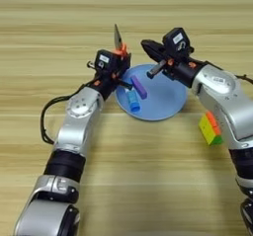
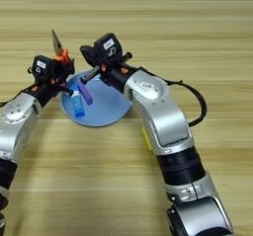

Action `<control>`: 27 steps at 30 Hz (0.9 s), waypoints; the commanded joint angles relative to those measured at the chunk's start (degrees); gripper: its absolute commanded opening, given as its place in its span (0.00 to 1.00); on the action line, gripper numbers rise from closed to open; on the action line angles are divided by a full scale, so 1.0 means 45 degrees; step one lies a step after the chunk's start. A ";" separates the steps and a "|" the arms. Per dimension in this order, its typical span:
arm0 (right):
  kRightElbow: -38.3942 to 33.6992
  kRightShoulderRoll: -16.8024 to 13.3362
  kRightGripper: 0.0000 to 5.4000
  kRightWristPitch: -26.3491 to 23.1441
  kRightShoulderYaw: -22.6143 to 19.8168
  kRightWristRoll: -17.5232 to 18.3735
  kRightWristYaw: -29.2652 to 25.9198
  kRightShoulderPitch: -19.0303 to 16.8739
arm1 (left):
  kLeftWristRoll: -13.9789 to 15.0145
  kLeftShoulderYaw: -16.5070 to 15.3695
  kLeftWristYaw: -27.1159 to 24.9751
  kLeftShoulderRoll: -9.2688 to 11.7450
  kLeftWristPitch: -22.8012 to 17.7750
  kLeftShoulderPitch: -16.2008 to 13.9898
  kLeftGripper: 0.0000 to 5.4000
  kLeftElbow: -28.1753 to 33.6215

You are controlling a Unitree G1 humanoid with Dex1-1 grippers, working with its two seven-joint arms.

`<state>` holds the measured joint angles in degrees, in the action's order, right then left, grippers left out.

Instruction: Move the objects on the table

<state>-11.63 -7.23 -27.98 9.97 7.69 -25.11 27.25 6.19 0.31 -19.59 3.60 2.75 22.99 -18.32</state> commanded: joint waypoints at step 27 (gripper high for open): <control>0.0134 0.0126 0.00 0.0099 -0.0022 0.0221 0.0283 -0.0254 | 0.0666 -0.1390 0.0150 0.1453 -0.0762 -0.1512 0.14 0.1385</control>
<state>-11.35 -6.77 -27.95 9.73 8.45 -24.15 26.44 10.57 -5.65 -19.81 8.63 -1.45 16.37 -12.72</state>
